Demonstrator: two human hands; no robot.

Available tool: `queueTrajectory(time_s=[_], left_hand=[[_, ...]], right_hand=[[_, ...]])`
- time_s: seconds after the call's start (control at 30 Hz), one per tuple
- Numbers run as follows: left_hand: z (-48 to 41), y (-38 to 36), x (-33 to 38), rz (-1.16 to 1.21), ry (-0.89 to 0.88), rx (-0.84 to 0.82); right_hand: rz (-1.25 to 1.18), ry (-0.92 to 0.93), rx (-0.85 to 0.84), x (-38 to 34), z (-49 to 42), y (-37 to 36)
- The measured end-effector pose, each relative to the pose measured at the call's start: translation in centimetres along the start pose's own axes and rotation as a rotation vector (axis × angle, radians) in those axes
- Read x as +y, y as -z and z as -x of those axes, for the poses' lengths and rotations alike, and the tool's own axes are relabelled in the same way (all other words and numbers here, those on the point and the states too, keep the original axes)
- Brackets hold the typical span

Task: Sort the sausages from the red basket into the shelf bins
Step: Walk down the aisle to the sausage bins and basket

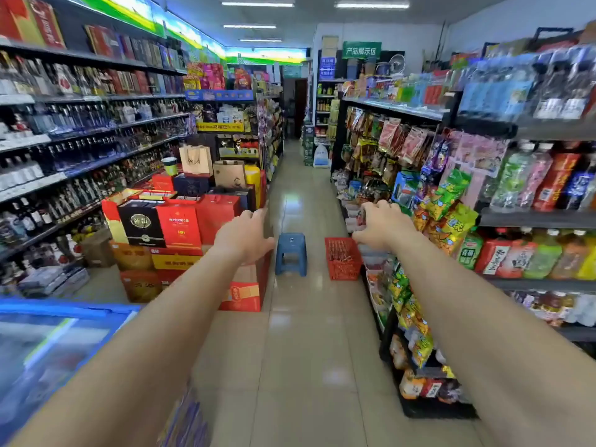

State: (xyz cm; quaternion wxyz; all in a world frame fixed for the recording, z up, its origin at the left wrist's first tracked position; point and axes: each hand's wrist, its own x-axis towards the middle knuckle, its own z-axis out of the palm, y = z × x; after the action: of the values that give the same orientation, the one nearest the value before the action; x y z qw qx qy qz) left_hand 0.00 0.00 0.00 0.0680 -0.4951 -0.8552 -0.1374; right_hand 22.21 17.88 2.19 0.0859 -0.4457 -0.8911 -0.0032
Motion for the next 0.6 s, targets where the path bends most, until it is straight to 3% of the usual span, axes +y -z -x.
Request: queueTrajectory(time_s=[0.2, 0.47, 0.6], left_hand=[[-15.0, -1.9, -1.5, 0.038, 0.000, -0.040], [-37.9, -13.0, -1.6, -0.044, -0.008, -0.118], [-49.6, -16.2, -1.4, -0.037, 0.056, -0.166]], right_hand=[[-0.037, -0.008, -0.019, -0.7, -13.9, -2.1], [-0.031, -0.068, -0.043, 5.1, -36.3, -11.3], [-0.037, -0.087, -0.112, 8.4, -48.7, -12.3]])
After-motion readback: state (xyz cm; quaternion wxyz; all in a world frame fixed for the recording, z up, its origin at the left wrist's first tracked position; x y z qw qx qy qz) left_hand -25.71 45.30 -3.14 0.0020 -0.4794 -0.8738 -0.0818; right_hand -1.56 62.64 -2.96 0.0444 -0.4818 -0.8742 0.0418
